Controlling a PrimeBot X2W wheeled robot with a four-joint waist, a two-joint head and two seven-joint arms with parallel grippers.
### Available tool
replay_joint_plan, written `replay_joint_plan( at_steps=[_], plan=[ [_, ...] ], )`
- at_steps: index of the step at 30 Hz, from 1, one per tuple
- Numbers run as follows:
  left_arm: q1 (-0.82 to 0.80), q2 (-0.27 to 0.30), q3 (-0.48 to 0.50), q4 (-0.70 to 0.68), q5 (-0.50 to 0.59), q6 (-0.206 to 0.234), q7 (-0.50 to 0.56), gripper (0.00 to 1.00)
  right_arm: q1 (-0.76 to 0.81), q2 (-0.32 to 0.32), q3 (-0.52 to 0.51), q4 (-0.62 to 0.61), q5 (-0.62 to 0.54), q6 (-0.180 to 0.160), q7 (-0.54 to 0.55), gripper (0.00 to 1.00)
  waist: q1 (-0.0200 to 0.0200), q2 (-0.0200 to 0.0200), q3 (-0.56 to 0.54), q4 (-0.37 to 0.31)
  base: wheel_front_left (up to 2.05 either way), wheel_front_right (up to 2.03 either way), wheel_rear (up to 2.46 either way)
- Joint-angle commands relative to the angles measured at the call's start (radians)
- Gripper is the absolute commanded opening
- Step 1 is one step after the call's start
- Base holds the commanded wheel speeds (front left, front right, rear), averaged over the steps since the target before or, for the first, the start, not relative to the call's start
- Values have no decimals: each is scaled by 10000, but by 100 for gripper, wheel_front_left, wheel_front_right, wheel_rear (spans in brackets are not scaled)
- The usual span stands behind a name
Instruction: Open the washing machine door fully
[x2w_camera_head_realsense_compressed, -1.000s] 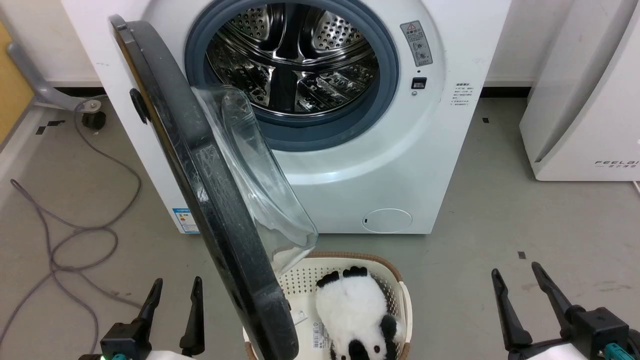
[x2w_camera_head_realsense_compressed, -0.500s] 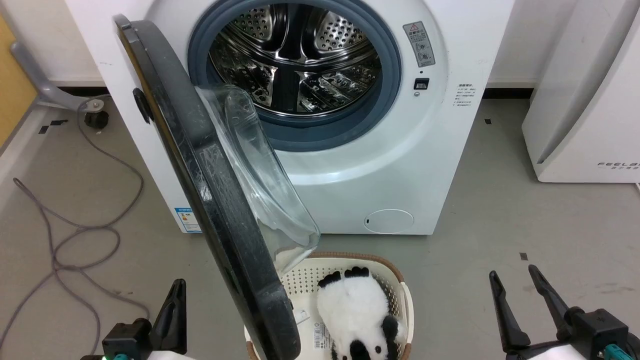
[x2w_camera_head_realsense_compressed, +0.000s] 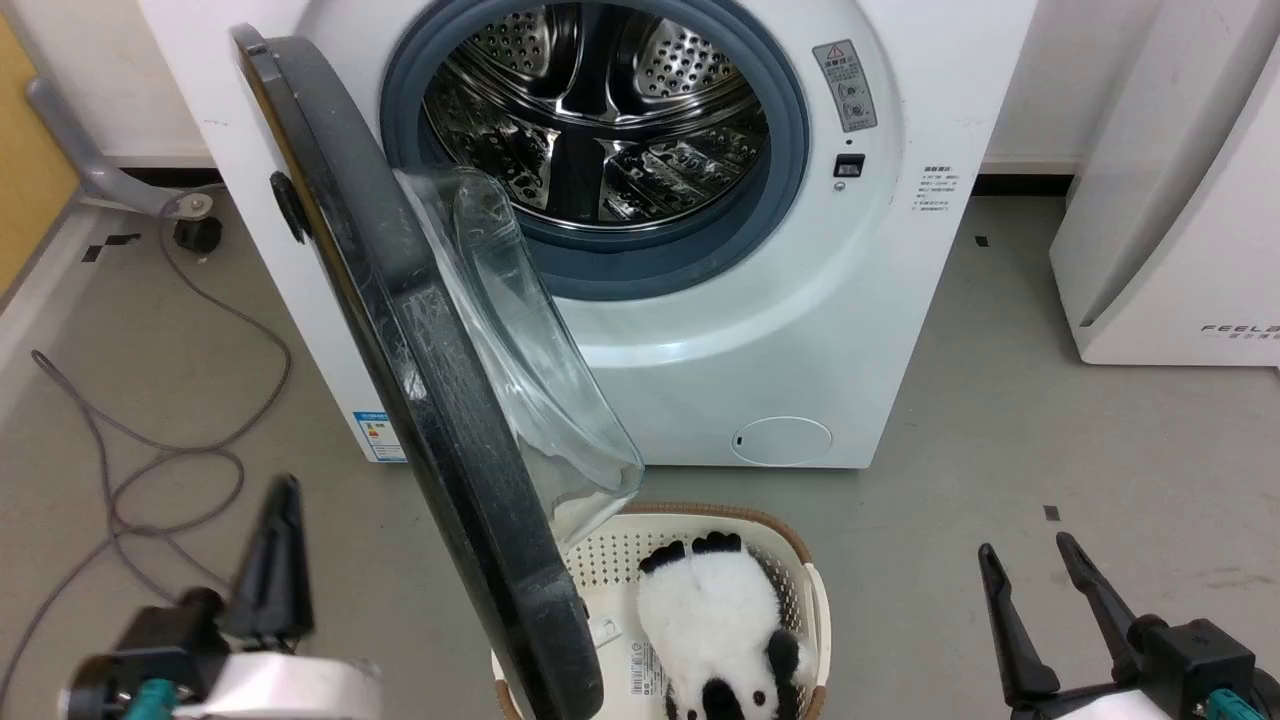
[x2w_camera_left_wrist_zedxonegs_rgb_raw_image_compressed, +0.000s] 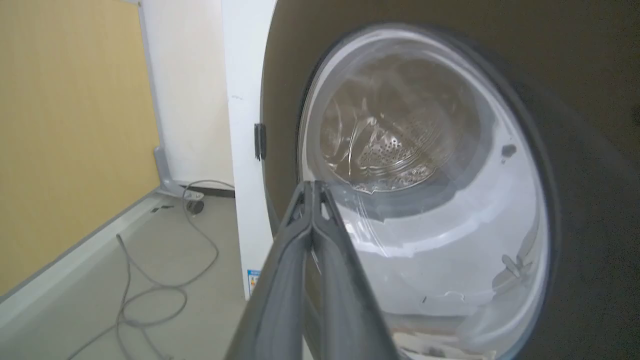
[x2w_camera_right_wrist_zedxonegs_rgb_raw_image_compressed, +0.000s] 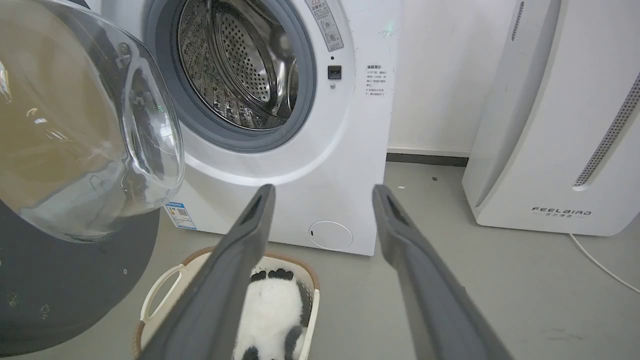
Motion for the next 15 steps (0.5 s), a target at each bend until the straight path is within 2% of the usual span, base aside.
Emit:
replay_joint_plan(
  at_steps=[1, 9, 15],
  plan=[
    [-229, 69, 136, -488, -16, 75, -55, 0, -9, 45, -2, 48, 64, 8, -59, 100, 1, 0, -20, 9, 0, 0, 0],
    [-607, 108, 428, -2838, 85, 215, -55, 0, -26, 45, -4, 121, 102, 8, -77, 100, 1, 0, -54, 30, 0, 0, 0],
    [-1125, 145, 387, -4560, 90, 75, -55, 0, -75, 45, 17, 170, 97, 8, -91, 100, 1, 0, -23, -17, 0, 0, 0]
  ],
)
